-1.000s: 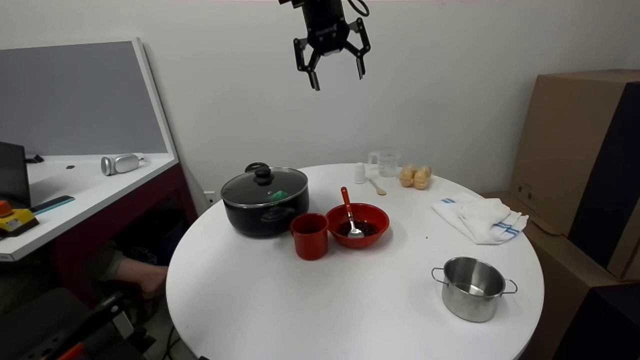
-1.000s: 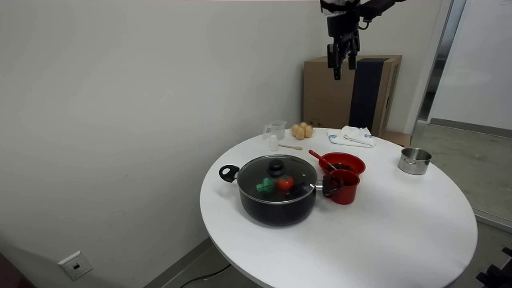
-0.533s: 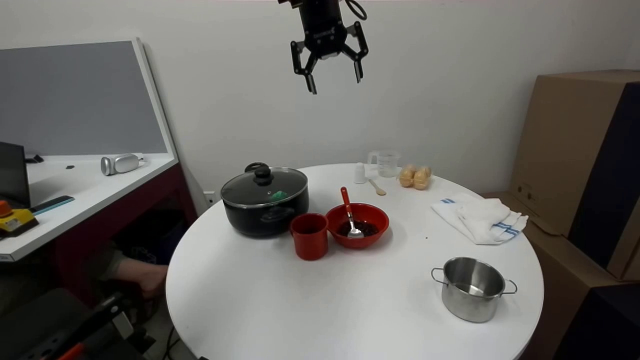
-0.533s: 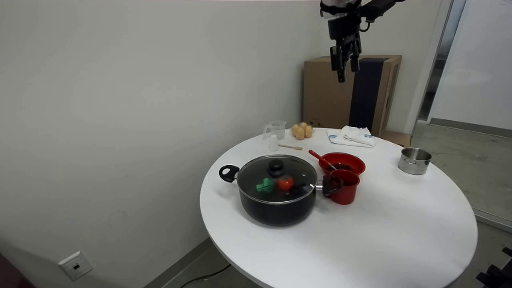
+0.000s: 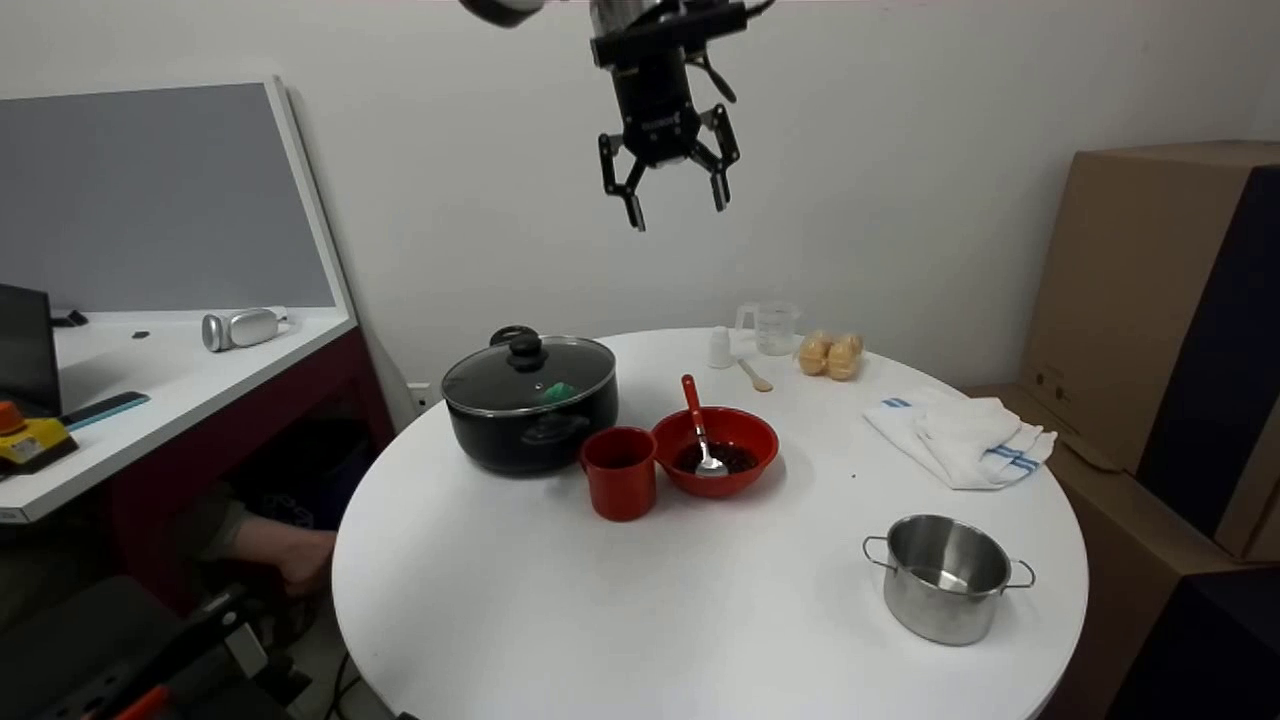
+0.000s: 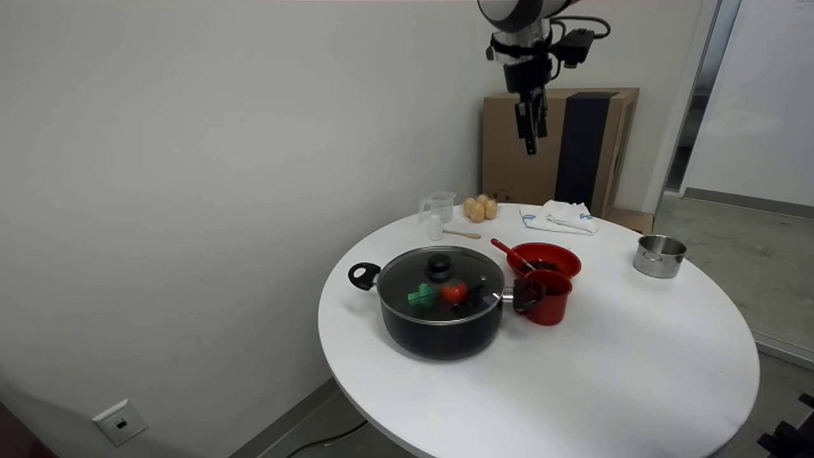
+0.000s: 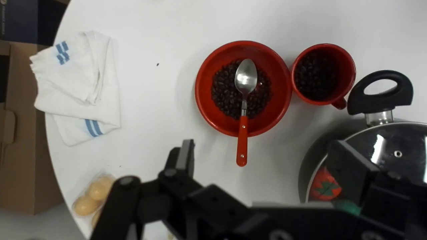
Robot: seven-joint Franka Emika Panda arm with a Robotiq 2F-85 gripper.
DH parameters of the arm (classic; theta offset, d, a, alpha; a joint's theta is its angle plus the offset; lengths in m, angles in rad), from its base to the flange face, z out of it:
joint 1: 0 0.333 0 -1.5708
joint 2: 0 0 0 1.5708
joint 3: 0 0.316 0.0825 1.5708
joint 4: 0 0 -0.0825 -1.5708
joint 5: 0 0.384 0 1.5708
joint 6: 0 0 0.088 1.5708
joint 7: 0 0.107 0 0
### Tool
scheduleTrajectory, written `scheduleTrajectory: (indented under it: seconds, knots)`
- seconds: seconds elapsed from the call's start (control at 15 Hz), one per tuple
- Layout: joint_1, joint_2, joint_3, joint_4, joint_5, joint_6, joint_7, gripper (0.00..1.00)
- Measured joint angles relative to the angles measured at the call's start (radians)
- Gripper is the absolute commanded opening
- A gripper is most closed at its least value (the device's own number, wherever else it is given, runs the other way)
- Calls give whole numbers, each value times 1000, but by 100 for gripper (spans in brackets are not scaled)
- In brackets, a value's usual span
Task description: Use the spoon to scope some of the contents of the red bowl
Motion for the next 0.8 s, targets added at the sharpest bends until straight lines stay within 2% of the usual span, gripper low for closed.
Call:
scheduleTrajectory:
  seconds: [0.4,0.8]
  knots:
    - [0,227,8,107,-1,35,-159,100]
    - [-3,348,12,220,0,47,-321,100]
